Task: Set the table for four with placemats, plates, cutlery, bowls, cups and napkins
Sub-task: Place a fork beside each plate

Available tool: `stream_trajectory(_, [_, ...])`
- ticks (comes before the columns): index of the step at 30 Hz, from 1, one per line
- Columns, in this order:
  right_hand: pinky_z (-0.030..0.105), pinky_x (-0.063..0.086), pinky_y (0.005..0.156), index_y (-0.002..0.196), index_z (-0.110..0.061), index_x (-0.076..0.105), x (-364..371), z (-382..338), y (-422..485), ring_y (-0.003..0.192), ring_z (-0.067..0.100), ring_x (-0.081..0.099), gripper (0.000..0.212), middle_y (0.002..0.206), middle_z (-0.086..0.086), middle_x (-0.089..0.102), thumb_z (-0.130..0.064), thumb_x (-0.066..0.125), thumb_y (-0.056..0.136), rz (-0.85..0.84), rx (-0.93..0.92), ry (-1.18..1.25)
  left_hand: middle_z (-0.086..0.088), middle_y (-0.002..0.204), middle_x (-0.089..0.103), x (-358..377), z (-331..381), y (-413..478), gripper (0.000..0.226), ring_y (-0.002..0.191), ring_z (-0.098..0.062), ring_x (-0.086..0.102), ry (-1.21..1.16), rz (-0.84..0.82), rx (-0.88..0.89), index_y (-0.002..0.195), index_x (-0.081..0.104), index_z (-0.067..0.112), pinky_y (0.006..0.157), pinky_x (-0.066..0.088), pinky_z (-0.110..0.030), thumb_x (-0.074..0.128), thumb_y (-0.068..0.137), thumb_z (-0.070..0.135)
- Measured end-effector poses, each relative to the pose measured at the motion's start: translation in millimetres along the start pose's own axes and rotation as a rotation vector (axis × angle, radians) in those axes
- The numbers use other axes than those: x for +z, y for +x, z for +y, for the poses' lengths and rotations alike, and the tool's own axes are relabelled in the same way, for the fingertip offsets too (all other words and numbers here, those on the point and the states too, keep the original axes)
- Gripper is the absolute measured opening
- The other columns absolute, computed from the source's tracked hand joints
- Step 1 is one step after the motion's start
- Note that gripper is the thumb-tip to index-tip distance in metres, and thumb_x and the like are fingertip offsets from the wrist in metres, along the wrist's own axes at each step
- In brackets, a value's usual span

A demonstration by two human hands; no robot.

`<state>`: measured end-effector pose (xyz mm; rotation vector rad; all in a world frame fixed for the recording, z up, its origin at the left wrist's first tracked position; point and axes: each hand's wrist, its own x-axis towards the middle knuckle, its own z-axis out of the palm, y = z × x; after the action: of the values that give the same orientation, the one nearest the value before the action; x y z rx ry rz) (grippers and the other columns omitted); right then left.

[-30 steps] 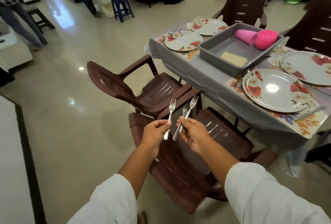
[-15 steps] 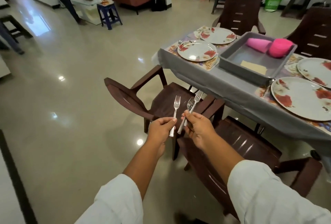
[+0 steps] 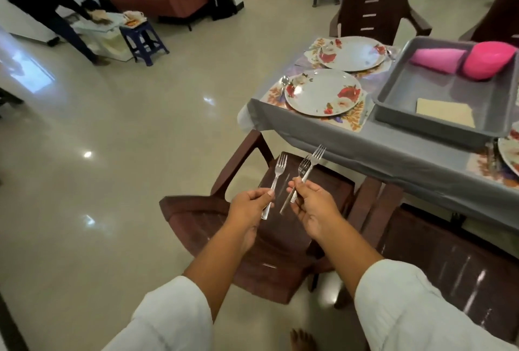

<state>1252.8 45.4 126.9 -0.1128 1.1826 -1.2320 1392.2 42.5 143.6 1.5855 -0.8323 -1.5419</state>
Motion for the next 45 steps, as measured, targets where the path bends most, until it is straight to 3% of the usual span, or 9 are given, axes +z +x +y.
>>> stream_trajectory(6, [0.020, 0.052, 0.060, 0.106, -0.015, 0.071, 58.2, -13.1, 56.1, 0.078, 0.004, 0.071, 0.010, 0.090, -0.003, 0.076, -0.016, 0.065, 0.099, 0.030, -0.011, 0.042, -0.004, 0.085, 0.073, -19.2, 40.4, 79.1, 0.010, 0.075, -0.011, 0.067, 0.021, -0.031, -0.095, 0.103, 0.071, 0.004, 0.056, 0.052, -0.019, 0.069, 0.094, 0.009])
stream_trajectory(9, [0.021, 0.052, 0.060, 0.107, -0.013, 0.071, 80.5, -12.3, 84.2, 0.081, 0.007, 0.070, 0.011, 0.097, 0.001, 0.075, -0.017, 0.064, 0.099, 0.071, -0.031, 0.059, -0.004, 0.086, 0.072, -27.9, 58.7, 124.6, 0.009, 0.077, -0.012, 0.065, 0.030, -0.069, -0.140, 0.102, 0.070, 0.005, 0.059, 0.050, -0.020, 0.068, 0.094, 0.007])
stream_trajectory(16, [0.021, 0.052, 0.063, 0.111, -0.012, 0.069, 145.2, 6.3, 149.1, 0.085, 0.008, 0.069, 0.014, 0.098, 0.001, 0.072, -0.014, 0.061, 0.101, 0.251, -0.113, 0.160, -0.008, 0.077, 0.065, -61.2, 96.8, 253.1, 0.011, 0.063, -0.011, 0.060, 0.067, -0.286, -0.205, 0.097, 0.067, 0.005, 0.049, 0.051, -0.018, 0.064, 0.093, -0.004])
stream_trajectory(22, [0.023, 0.051, 0.067, 0.099, -0.016, 0.069, 221.0, 29.6, 177.8, 0.078, 0.007, 0.069, 0.009, 0.076, -0.003, 0.073, -0.012, 0.061, 0.100, 0.410, -0.158, 0.313, -0.008, 0.083, 0.067, -96.3, 124.6, 322.3, 0.016, 0.068, -0.013, 0.063, 0.100, -0.460, -0.286, 0.103, 0.065, 0.007, 0.062, 0.052, -0.024, 0.069, 0.090, -0.002])
stream_trajectory(29, [0.029, 0.054, 0.076, 0.103, -0.015, 0.073, 244.7, 29.1, 187.0, 0.082, 0.012, 0.069, 0.008, 0.086, 0.001, 0.074, -0.014, 0.068, 0.096, 0.472, -0.249, 0.345, -0.011, 0.086, 0.067, -86.0, 139.5, 345.2, 0.015, 0.070, -0.015, 0.064, 0.122, -0.579, -0.332, 0.105, 0.063, 0.004, 0.067, 0.053, -0.026, 0.068, 0.092, -0.001])
stream_trajectory(34, [0.027, 0.056, 0.067, 0.101, -0.012, 0.072, 235.2, 13.7, 197.0, 0.076, 0.011, 0.070, 0.008, 0.086, 0.004, 0.074, -0.017, 0.070, 0.095, 0.502, -0.259, 0.348, -0.008, 0.084, 0.066, -67.8, 150.1, 349.7, 0.016, 0.073, -0.015, 0.065, 0.136, -0.557, -0.352, 0.108, 0.059, 0.005, 0.072, 0.056, -0.028, 0.066, 0.094, 0.002])
stream_trajectory(37, [0.024, 0.055, 0.060, 0.105, -0.012, 0.072, 238.3, 1.2, 207.6, 0.075, 0.011, 0.070, 0.011, 0.089, 0.005, 0.074, -0.016, 0.071, 0.095, 0.492, -0.272, 0.372, -0.009, 0.084, 0.066, -55.3, 164.3, 368.4, 0.008, 0.074, -0.016, 0.065, 0.148, -0.521, -0.322, 0.101, 0.061, 0.005, 0.068, 0.056, -0.027, 0.065, 0.095, 0.002])
stream_trajectory(41, [0.025, 0.056, 0.065, 0.109, -0.010, 0.072, 249.2, -8.8, 228.8, 0.086, 0.015, 0.068, 0.015, 0.094, 0.008, 0.072, -0.015, 0.069, 0.095, 0.490, -0.260, 0.392, -0.009, 0.086, 0.066, -31.8, 186.5, 404.4, 0.005, 0.076, -0.016, 0.065, 0.177, -0.489, -0.302, 0.097, 0.062, 0.006, 0.069, 0.056, -0.027, 0.065, 0.095, 0.002])
stream_trajectory(45, [0.024, 0.055, 0.064, 0.104, -0.012, 0.073, 254.3, -21.9, 257.0, 0.084, 0.014, 0.067, 0.009, 0.091, 0.006, 0.071, -0.014, 0.068, 0.096, 0.511, -0.266, 0.401, -0.014, 0.097, 0.069, 4.8, 195.6, 453.8, 0.009, 0.093, -0.025, 0.070, 0.147, -0.444, -0.292, 0.094, 0.062, 0.005, 0.086, 0.060, -0.039, 0.064, 0.094, -0.003])
